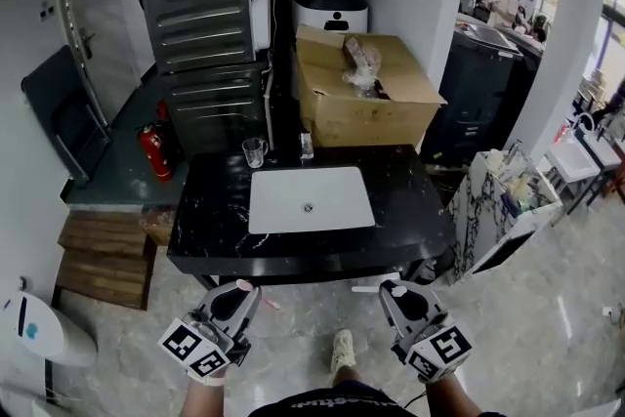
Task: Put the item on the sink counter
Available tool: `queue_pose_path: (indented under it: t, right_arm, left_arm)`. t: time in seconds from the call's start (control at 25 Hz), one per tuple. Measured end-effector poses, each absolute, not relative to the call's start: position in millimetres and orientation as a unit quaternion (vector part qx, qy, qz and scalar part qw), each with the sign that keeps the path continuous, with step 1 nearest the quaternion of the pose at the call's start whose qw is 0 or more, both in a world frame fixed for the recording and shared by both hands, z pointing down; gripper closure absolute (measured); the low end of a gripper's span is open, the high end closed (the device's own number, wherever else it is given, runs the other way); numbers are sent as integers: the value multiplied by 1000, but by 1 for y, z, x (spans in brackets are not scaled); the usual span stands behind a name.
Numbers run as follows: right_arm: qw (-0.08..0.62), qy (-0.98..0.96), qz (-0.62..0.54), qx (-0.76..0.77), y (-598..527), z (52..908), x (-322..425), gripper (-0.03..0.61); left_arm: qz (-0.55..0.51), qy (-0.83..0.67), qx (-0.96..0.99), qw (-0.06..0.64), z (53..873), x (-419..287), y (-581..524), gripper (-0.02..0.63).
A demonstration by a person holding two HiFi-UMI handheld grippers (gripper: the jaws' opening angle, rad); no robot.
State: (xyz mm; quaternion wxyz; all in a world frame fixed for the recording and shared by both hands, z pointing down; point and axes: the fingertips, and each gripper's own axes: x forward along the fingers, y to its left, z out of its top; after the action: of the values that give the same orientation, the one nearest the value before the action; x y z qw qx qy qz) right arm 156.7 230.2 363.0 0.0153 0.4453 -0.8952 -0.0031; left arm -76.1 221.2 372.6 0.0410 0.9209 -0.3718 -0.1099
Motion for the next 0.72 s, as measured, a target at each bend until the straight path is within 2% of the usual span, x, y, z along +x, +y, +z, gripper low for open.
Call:
queue_pose_path:
  t: [0.44, 0.72]
  right_arm:
    - [-4, -917, -1, 400, 39, 351, 205, 528]
    - [-15, -926, -1, 377, -40, 342, 228, 529]
  left_arm:
    - [-104, -409, 906, 24, 345, -27, 42, 578]
    - [-87, -428, 899, 13, 330, 1, -26, 578]
